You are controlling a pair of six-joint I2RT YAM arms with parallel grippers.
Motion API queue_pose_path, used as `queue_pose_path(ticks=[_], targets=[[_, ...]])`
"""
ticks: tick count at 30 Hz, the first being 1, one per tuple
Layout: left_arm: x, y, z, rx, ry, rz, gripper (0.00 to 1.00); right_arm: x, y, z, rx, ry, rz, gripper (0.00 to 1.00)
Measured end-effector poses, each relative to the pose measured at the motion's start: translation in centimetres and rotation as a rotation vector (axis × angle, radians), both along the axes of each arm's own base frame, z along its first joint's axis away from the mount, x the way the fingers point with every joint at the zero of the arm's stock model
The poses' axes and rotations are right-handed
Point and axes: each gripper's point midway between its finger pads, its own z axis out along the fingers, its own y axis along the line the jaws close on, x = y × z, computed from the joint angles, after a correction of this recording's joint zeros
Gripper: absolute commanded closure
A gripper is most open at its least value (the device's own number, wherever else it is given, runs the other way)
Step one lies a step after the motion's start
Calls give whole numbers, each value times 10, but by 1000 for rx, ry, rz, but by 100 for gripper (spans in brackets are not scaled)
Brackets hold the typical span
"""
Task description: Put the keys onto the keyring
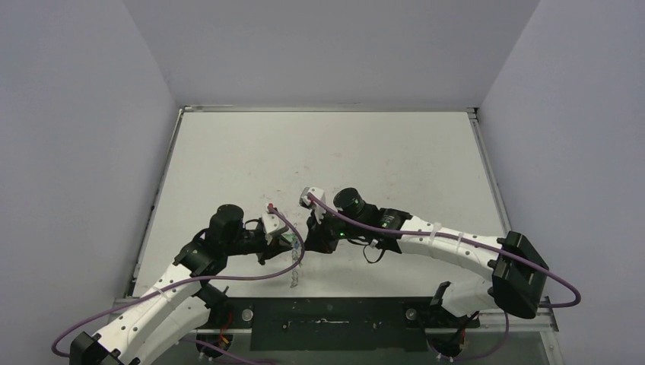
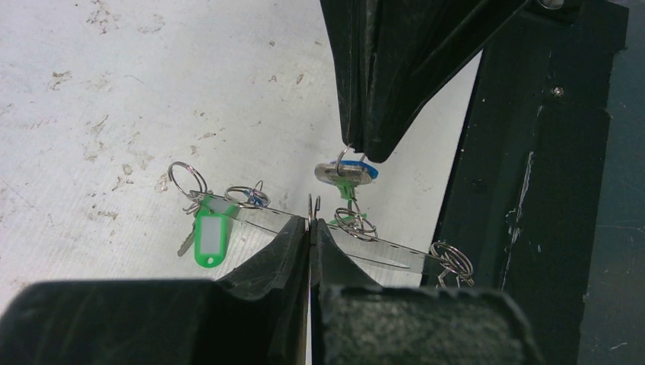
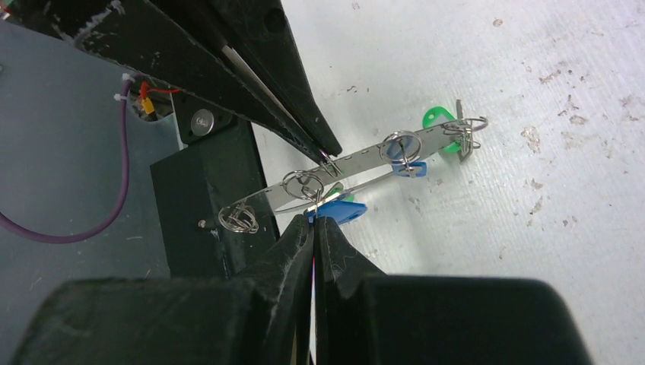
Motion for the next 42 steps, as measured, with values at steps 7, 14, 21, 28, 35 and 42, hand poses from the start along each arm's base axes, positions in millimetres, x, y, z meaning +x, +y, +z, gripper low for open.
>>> queue_pose_path(ticks=[7, 14, 21, 28, 35, 42], targets=[[0, 0, 0, 0, 1, 0, 100, -5, 11, -5, -16, -1, 36, 100], [0, 0, 0, 1, 2, 0, 100, -7, 17, -8, -25, 2, 50, 100], [0, 0, 0, 1, 2, 0, 100, -4, 22, -6, -27, -6, 44, 100], [0, 0, 0, 3, -3, 1, 100, 1, 20, -11, -59, -14, 17, 100], [1, 0, 0, 3, -4, 1, 100, 6, 18, -13, -72, -25, -5, 100], [1, 0, 0, 3, -4, 1, 100, 8, 15, -19, -97, -22, -21, 100]])
